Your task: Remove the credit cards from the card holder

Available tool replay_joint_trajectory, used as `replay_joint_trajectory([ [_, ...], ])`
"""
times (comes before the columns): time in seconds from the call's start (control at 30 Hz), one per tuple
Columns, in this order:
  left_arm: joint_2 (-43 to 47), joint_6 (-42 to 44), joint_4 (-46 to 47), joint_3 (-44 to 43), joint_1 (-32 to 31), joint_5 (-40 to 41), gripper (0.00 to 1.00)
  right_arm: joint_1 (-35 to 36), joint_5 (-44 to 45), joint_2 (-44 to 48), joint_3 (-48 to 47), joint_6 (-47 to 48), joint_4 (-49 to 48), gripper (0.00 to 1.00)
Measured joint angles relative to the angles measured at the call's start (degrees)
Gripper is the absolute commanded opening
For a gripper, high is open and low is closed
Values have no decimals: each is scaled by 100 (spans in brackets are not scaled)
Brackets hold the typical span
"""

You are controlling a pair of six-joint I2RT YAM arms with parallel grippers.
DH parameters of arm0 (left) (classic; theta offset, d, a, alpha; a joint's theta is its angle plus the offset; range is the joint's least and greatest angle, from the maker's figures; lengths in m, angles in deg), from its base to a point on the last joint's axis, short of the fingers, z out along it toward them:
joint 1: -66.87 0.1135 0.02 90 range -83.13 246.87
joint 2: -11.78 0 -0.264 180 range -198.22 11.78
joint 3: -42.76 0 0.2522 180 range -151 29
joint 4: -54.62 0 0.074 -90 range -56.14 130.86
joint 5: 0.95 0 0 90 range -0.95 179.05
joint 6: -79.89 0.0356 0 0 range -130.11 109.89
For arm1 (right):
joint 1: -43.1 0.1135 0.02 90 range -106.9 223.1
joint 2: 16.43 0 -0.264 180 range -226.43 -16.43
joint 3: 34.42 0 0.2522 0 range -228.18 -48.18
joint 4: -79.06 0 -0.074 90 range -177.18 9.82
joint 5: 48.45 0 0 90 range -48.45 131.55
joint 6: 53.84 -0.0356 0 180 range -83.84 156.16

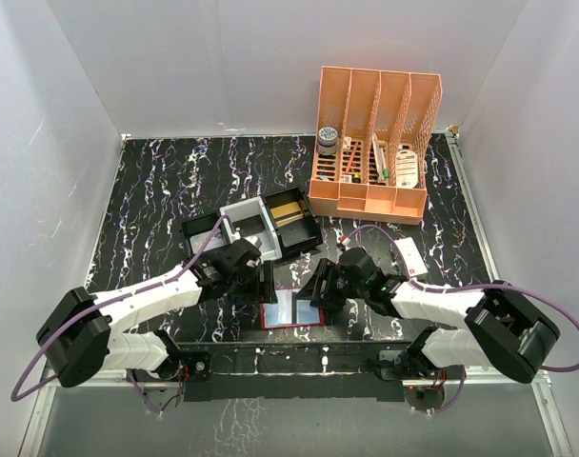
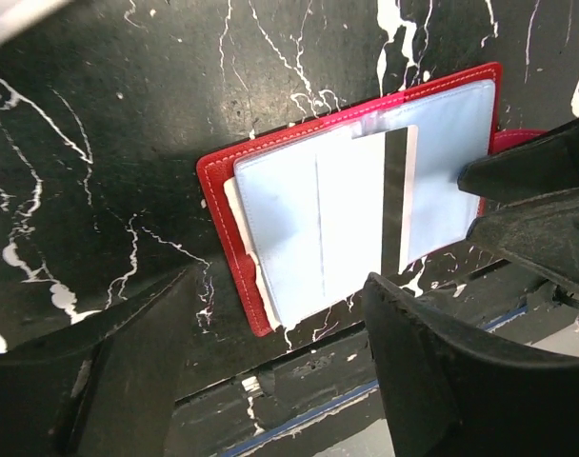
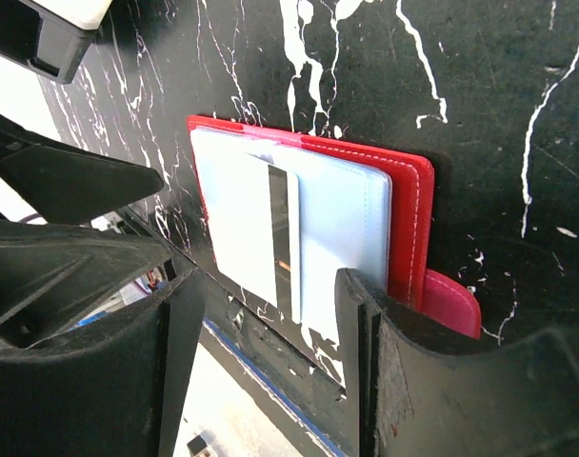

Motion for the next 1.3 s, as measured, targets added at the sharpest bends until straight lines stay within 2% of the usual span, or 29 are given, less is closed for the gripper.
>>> replay_joint_trajectory([
  [0.17, 68, 118, -313, -170, 210, 332, 73, 0, 35, 122, 46, -15, 0, 57],
  [0.5, 55, 479, -533, -173, 1239, 730, 73, 0, 13, 129, 46, -9, 0, 58],
  [1.0, -175, 1106, -516, -310, 1580, 1346, 74, 0, -96, 55, 44, -9, -7, 59],
  [1.3, -304, 1281, -546, -472, 1727, 1325, 74, 0, -120, 55, 44, -9, -7, 60],
])
